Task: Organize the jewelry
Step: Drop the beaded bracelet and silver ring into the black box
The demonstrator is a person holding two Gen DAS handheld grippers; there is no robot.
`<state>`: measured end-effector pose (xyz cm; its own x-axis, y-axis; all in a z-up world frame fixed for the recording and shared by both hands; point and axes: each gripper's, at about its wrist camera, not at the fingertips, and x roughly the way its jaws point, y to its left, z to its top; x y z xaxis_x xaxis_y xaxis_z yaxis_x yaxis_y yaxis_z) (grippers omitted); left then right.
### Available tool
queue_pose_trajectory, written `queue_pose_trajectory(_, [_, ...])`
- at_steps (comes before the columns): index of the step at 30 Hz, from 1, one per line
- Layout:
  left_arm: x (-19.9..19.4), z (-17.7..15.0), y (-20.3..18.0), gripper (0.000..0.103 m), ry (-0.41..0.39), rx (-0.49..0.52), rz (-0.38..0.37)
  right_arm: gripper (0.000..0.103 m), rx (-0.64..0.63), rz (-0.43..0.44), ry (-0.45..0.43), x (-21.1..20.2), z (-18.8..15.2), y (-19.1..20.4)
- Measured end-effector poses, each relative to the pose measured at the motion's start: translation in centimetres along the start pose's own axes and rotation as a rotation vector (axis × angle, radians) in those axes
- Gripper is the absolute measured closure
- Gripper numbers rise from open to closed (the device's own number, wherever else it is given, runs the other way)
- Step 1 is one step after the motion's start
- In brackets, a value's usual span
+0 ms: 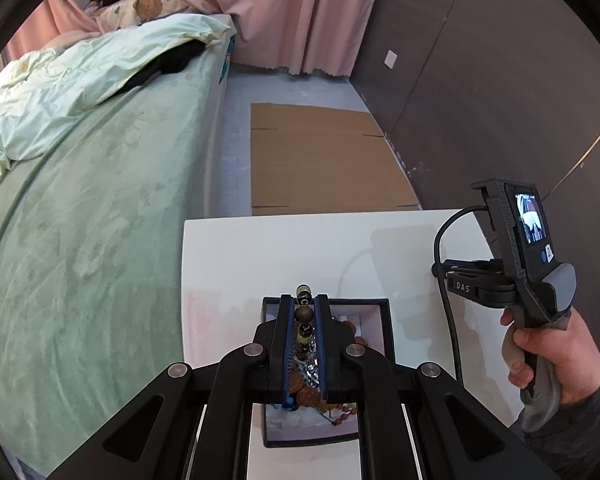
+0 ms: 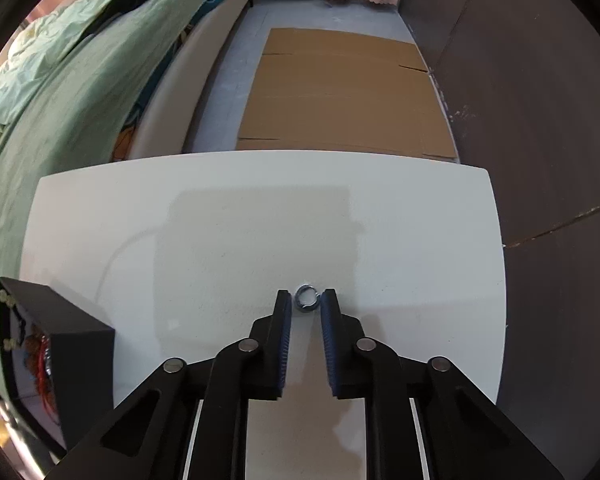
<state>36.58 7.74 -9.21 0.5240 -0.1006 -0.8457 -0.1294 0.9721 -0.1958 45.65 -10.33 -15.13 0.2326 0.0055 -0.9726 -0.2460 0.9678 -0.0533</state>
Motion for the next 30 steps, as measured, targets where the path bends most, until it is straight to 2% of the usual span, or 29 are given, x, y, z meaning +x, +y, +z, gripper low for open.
queue_pose_trajectory(5, [1.3, 0.0, -0.1, 0.092, 0.051, -0.023, -0.076, 0.089, -0.003, -0.002, 0.001, -0.1, 0.1, 0.1])
queue_pose_trajectory(9, [1.9, -0.4, -0.2, 0.089, 0.081, -0.010, -0.092, 0.089, 0.003, 0.009, -0.011, -0.7, -0.2, -0.2])
queue_pose_trajectory(11, [1.9, -0.7, -0.2, 0.071, 0.078, 0.000, -0.077, 0.089, 0.004, 0.019, -0.027, -1.3, -0.5, -0.3])
queue_pose_trajectory(12, [1.8, -0.8, 0.0, 0.054, 0.070, -0.005, -0.078, 0.089, 0.004, 0.028, -0.035, -1.7, -0.7, -0.2])
queue_pose_trajectory(13, [1.6, -0.9, 0.2, 0.042, 0.059, -0.015, -0.084, 0.089, 0.001, 0.040, -0.044, -2.2, -0.8, -0.1])
queue_pose_trajectory(14, [1.5, -0.9, 0.4, 0.039, 0.050, -0.025, -0.089, 0.089, -0.006, 0.048, -0.056, -2.8, -1.0, 0.1])
queue_pose_trajectory(21, [0.0, -1.2, 1.7, 0.039, 0.017, -0.049, -0.075, 0.089, -0.068, 0.146, -0.127, -6.9, -2.0, 3.1])
queue_pose_trajectory(30, [-1.2, -2.8, 5.1, 0.039, -0.002, -0.114, -0.052, 0.089, -0.136, 0.272, -0.149, -10.1, -3.3, 7.8])
